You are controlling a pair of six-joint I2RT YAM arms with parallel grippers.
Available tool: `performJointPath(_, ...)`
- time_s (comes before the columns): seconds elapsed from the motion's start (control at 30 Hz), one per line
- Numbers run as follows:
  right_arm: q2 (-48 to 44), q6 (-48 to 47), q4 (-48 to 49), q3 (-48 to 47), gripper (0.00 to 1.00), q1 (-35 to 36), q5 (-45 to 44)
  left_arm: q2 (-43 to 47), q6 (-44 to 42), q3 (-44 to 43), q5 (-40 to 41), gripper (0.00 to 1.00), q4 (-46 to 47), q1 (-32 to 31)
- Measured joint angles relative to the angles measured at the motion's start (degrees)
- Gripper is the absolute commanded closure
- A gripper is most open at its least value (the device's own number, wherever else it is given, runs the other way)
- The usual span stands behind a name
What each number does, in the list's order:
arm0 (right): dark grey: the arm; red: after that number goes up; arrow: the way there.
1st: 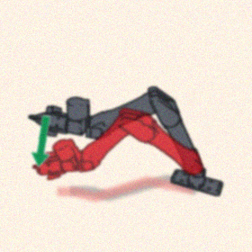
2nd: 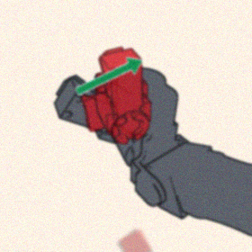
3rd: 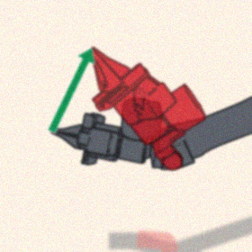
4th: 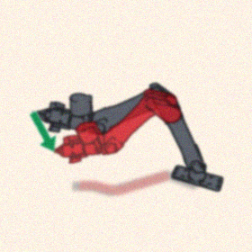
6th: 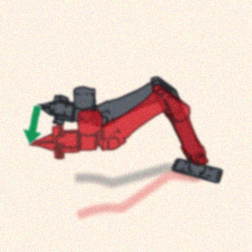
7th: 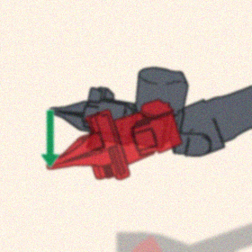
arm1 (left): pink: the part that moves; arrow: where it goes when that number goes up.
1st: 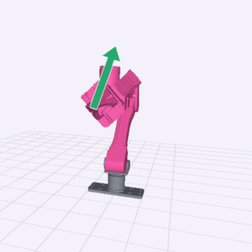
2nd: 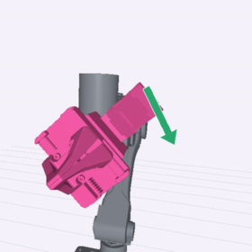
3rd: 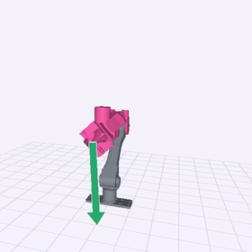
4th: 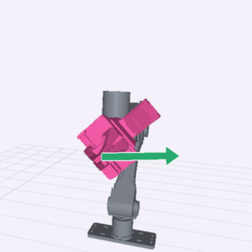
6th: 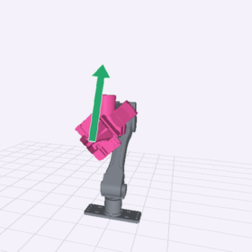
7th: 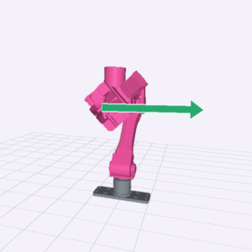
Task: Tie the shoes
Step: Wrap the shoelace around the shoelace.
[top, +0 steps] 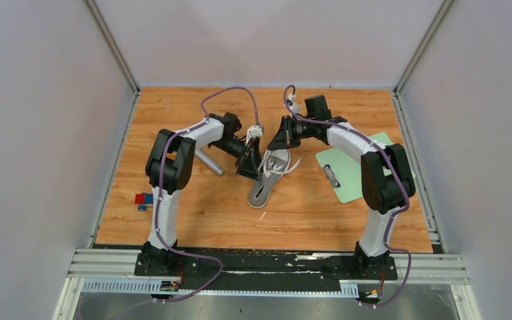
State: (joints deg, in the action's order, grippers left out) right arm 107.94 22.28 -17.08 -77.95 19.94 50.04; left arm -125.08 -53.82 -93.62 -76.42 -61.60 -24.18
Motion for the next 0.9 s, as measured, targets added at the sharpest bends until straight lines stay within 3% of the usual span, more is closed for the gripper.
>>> performJointPath(0.2,0.0,-0.1,0.0,0.0,1.0,-0.1,0.0,9.7,32.1,19.7,8.5,0.0,31.7,0.1)
performJointPath(0.4,0.0,-0.2,0.0,0.0,1.0,-0.2,0.0,14.8,53.3,21.2,15.1,0.0,51.1,-1.0)
performJointPath(0.5,0.0,-0.3,0.0,0.0,1.0,-0.2,0.0,14.8,59.3,21.5,15.3,0.03,56.4,-1.5)
performJointPath(0.67,0.0,-0.3,0.0,0.0,1.0,-0.2,0.0,14.8,64.8,23.9,15.0,0.22,62.8,-3.2)
performJointPath(0.9,0.0,-0.3,0.0,0.0,1.0,-0.2,0.0,14.8,58.5,22.9,14.1,0.42,59.0,-3.9)
